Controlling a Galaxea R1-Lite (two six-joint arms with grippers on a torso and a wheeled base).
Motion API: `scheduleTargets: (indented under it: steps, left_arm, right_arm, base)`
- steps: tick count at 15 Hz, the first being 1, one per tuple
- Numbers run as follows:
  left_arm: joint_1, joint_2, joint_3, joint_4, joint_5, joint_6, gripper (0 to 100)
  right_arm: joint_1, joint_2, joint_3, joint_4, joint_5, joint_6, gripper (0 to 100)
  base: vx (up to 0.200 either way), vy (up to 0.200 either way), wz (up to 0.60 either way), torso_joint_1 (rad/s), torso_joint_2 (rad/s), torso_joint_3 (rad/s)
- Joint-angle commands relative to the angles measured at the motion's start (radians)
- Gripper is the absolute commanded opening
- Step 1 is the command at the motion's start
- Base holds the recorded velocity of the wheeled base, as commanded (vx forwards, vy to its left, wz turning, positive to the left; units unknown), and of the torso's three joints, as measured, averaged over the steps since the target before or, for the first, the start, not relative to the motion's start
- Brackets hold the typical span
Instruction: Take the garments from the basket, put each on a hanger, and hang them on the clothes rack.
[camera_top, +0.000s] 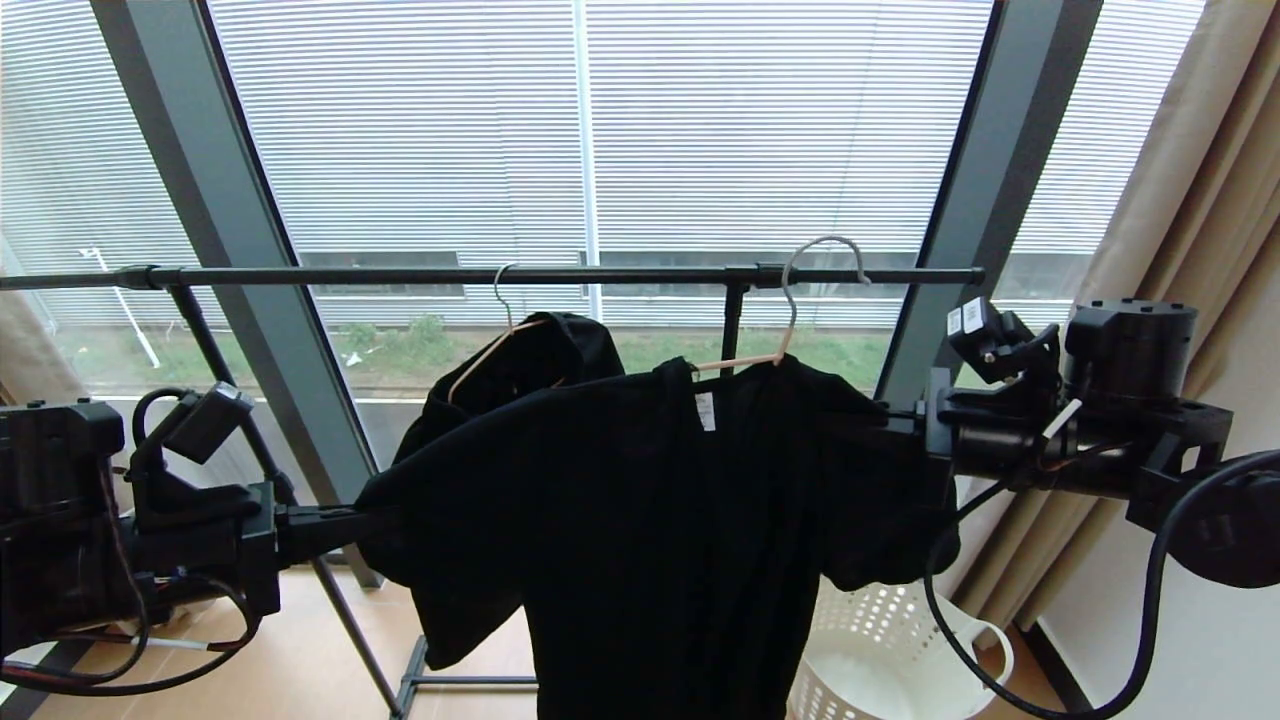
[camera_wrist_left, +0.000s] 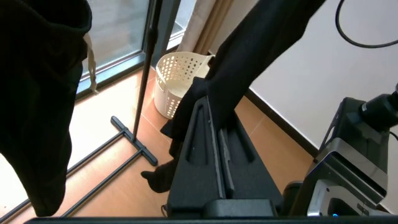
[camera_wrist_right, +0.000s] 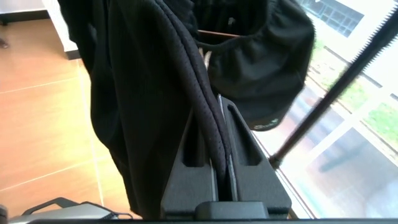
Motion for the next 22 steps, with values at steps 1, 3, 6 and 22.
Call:
scheduleTargets:
  steps: [1,3,6,22]
  left_arm:
    - [0.002,-0.004,0.0,0.0,0.0,0.0,0]
    - [0.049,0.001,-0.004,0.0,-0.002,0.019,0]
    - [0.062,0.003,-0.004,0.0,-0.002,0.037,0]
    - [0.076,0.006,0.0,0.0,-0.003,0.043,0]
  right_arm:
    - [-0.012,0.001,-0.001,0.0,0.002,-0.001,0]
    - [-0.021,0.017,0.004,-0.048,0.01,-0.001,0]
    - [-0.033,0.018,0.001,-0.048,0.011,-0.001,0]
    - [-0.048,0.024,0.001,-0.062,0.016,-0.001,0]
  base:
    - [0.0,0.0,0.0,0.0,0.0,0.0]
    - [0.0,0.0,0.0,0.0,0.0,0.0]
    - [0.0,0.0,0.0,0.0,0.0,0.0]
    - [0.0,0.0,0.0,0.0,0.0,0.0]
